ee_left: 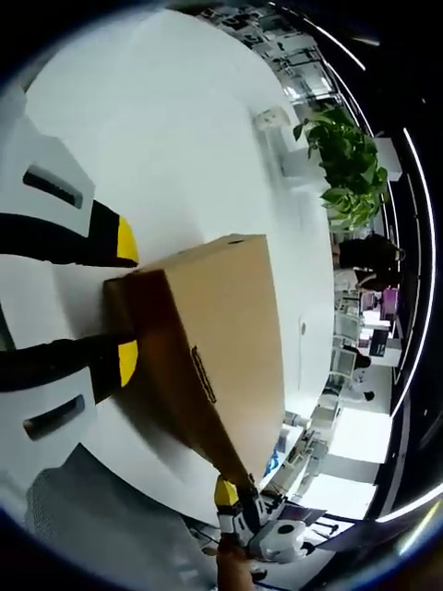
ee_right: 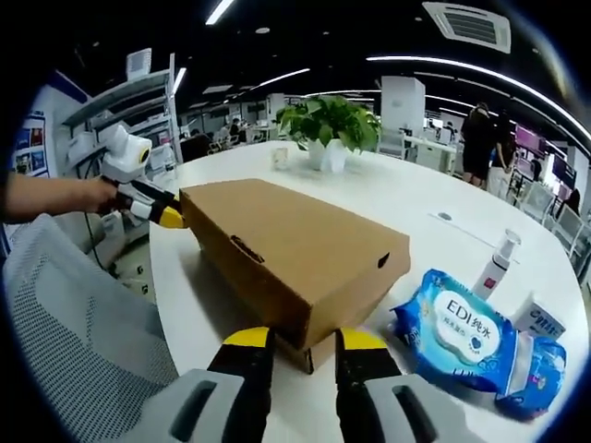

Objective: Operate the shoe box by opening the lid, removing the specified soft item, and placing it in the target area until the item is outside and the box remains undamaged.

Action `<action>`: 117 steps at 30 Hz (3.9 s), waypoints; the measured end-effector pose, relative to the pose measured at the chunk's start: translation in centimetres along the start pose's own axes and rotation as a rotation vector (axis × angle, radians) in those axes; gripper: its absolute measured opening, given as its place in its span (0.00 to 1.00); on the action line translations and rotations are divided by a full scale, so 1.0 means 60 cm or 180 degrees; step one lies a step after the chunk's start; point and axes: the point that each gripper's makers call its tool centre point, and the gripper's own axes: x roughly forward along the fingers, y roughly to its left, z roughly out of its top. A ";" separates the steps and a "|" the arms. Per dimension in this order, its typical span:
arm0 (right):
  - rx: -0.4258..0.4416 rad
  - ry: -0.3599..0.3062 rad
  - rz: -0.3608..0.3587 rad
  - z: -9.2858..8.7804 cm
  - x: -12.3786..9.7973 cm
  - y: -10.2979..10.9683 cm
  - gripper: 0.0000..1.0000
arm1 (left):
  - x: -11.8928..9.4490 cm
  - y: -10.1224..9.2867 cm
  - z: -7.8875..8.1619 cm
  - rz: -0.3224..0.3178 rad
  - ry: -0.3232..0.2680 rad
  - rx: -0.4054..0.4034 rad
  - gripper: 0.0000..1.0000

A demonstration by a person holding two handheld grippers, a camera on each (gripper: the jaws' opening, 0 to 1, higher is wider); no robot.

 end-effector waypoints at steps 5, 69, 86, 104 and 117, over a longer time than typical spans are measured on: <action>0.0025 0.0035 0.0007 -0.007 0.000 0.000 0.23 | 0.000 -0.001 -0.007 -0.0012 0.0038 -0.0013 0.29; 0.0073 0.0014 -0.0121 0.037 0.060 -0.080 0.25 | 0.080 0.028 0.071 -0.0067 -0.0008 0.0088 0.30; 0.0098 0.0076 -0.0161 0.063 0.090 -0.115 0.25 | 0.120 0.051 0.109 -0.0119 0.0075 0.0099 0.31; 0.0199 0.0083 -0.0188 0.068 0.091 -0.128 0.24 | 0.127 0.054 0.115 -0.0112 0.0084 0.0071 0.30; 0.0258 -0.0052 -0.0291 0.064 0.043 -0.134 0.29 | 0.089 0.044 0.107 -0.0046 -0.0025 0.0056 0.40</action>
